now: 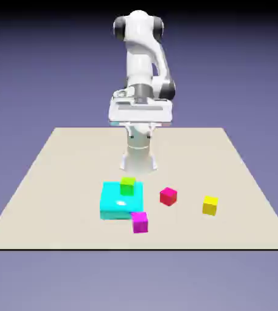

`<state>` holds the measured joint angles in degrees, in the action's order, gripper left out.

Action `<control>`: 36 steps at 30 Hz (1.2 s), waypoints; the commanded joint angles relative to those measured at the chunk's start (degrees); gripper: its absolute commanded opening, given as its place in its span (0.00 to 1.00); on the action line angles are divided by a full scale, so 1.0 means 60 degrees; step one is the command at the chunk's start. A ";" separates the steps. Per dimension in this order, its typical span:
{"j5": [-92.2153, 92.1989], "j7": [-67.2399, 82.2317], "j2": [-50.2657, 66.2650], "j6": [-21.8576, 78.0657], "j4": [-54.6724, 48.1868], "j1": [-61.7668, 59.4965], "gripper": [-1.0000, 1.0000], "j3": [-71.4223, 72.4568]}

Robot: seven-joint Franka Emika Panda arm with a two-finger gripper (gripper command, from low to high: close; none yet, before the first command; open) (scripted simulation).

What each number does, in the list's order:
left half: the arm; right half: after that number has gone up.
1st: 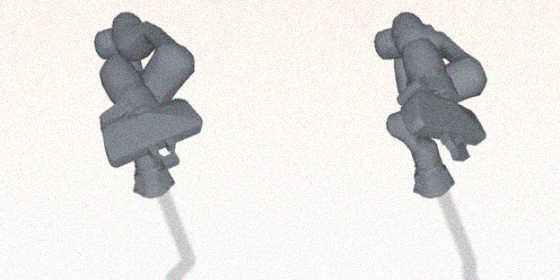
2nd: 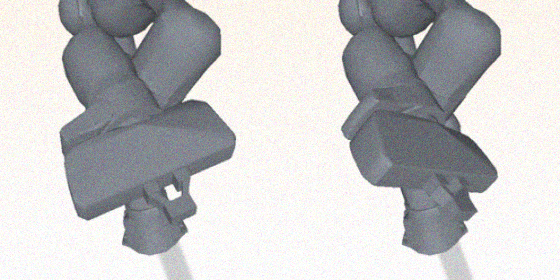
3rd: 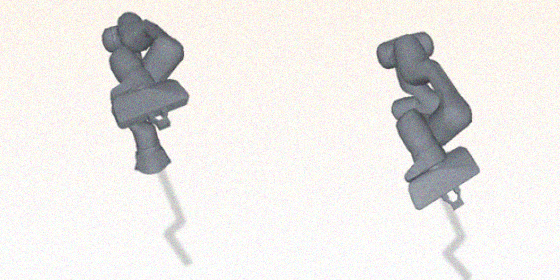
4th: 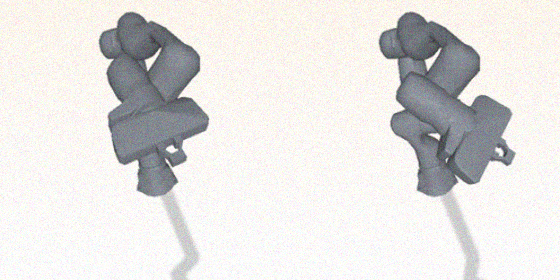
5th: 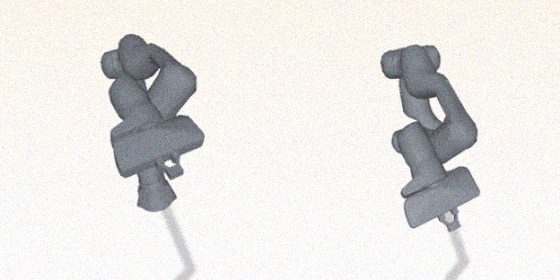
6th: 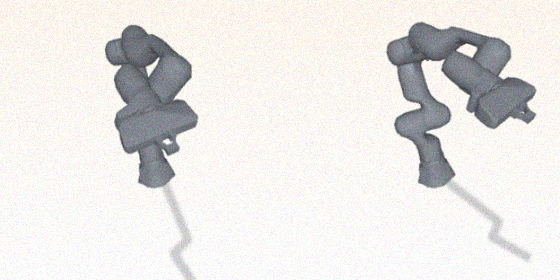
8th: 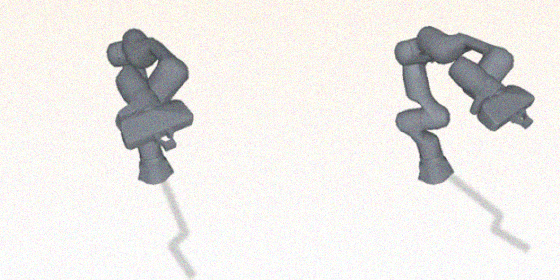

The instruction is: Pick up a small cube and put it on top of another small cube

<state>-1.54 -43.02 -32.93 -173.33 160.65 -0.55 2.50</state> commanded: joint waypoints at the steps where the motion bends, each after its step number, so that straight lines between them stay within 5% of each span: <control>1: -0.0213 -0.0078 -0.0038 0.0094 -0.0049 -0.0171 0.50 0.0347; 36: -0.7643 -0.2809 -0.1354 0.3378 -0.1755 -0.6135 0.50 1.2459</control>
<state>-47.39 -59.88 -41.06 -153.06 150.12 -37.35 77.26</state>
